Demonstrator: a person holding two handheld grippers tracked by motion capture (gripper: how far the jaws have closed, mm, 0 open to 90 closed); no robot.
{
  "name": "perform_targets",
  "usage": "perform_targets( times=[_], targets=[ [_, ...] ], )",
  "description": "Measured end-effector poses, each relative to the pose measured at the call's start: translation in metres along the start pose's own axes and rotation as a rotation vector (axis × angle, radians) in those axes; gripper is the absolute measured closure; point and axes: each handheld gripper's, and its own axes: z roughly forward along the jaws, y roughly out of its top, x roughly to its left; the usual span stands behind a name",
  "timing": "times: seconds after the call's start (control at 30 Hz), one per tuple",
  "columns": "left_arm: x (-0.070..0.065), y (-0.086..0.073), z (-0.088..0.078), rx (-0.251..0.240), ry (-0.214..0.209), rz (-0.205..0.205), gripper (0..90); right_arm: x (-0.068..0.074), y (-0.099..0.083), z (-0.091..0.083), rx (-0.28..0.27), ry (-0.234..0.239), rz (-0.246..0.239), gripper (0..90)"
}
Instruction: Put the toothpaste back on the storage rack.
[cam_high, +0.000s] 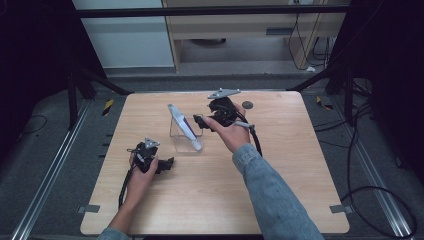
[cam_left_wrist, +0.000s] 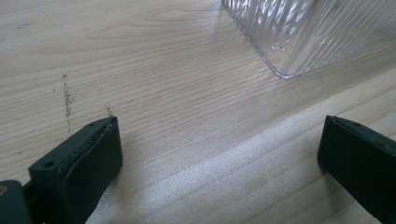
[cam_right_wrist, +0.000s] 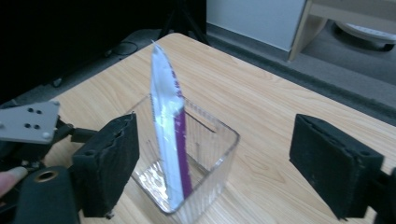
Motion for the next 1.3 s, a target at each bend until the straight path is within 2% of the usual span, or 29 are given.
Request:
perform_targets(
  times=[0.23,0.4,0.5,0.67,0.97,1.17,1.27,1.3],
  targets=[
    [0.000,0.000,0.000,-0.001,0.000,-0.002,0.0,-0.014,-0.010,-0.008,0.006,0.006,0.019,13.5],
    [0.000,0.000,0.000,0.002,0.001,0.001,0.0,-0.023,-0.017,-0.012,0.039,-0.028,0.011,14.6],
    [0.000,0.000,0.000,0.001,0.000,0.001,0.0,-0.028,-0.021,-0.017,0.034,-0.047,0.011,15.8],
    [0.000,0.000,0.000,0.001,0.000,0.001,0.0,-0.046,-0.030,-0.030,0.045,-0.078,0.019,16.9],
    [0.000,0.000,0.000,0.001,0.000,0.000,0.0,-0.060,-0.038,-0.039,0.044,-0.129,-0.008,16.7],
    [0.000,0.000,0.000,0.002,0.001,0.002,0.0,-0.072,-0.047,-0.053,0.049,-0.172,-0.026,17.0],
    [0.000,0.000,0.000,0.002,0.001,0.002,0.0,-0.084,-0.056,-0.063,0.055,-0.193,-0.013,17.4],
    [0.000,0.000,0.000,0.002,0.001,0.002,0.0,-0.084,-0.056,-0.063,0.055,-0.193,-0.013,17.4]
  ],
)
